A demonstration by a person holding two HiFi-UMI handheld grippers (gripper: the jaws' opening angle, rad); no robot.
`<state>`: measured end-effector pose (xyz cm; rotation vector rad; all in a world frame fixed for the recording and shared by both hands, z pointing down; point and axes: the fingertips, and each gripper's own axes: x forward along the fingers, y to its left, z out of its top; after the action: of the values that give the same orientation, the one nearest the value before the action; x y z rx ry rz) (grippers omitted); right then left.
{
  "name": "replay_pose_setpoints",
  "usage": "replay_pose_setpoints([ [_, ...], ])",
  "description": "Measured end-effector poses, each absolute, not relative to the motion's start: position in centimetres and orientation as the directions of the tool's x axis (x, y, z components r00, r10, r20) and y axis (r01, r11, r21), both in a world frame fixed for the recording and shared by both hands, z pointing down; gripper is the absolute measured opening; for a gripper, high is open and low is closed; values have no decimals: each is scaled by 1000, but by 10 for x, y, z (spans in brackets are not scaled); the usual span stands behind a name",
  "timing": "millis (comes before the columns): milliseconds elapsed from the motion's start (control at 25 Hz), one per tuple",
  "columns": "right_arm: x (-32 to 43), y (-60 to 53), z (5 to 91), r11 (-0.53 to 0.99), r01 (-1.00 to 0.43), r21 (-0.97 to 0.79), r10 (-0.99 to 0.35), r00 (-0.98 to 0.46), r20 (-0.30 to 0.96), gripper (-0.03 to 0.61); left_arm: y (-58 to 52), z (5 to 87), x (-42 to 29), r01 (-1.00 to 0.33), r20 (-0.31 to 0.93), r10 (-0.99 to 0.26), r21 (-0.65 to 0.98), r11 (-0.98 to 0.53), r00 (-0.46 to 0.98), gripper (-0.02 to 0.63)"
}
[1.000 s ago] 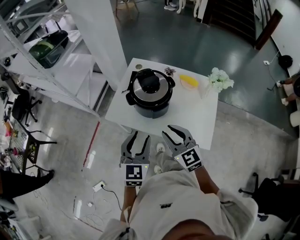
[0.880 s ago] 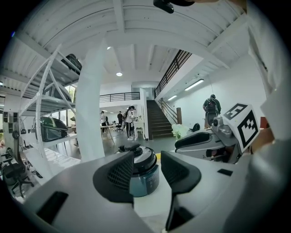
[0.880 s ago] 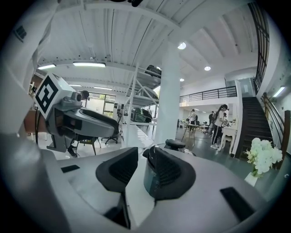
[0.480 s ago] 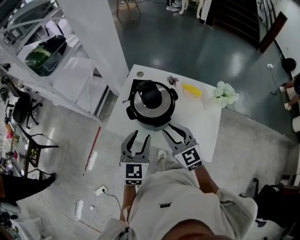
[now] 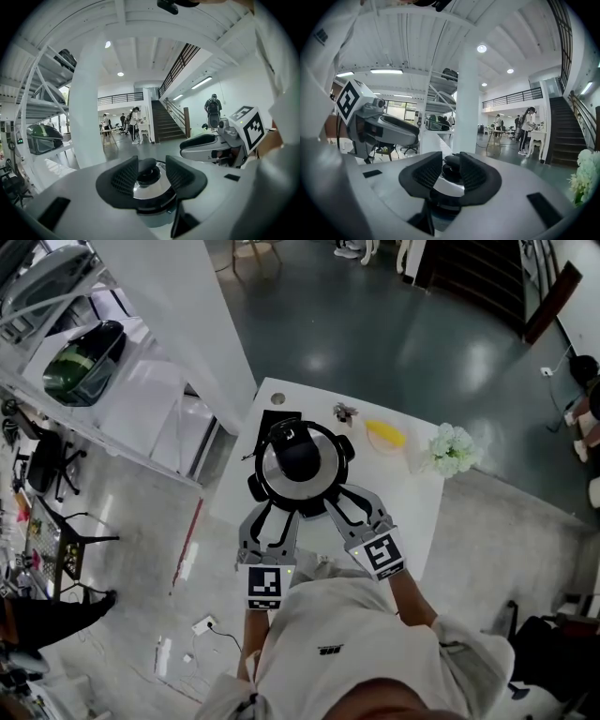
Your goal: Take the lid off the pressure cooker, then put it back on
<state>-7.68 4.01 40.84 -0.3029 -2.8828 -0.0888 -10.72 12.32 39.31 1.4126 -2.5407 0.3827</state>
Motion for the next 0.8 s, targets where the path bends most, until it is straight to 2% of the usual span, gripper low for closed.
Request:
replay_pose_setpoints([
  [560, -117, 2, 418, 989, 135, 58, 118, -964, 238, 117, 83, 393, -157, -911, 322, -853, -114, 396, -411, 196],
  [800, -133, -4, 423, 999, 33, 35, 23, -962, 271, 117, 73, 402, -179, -952, 343, -888, -105, 286, -305, 201],
])
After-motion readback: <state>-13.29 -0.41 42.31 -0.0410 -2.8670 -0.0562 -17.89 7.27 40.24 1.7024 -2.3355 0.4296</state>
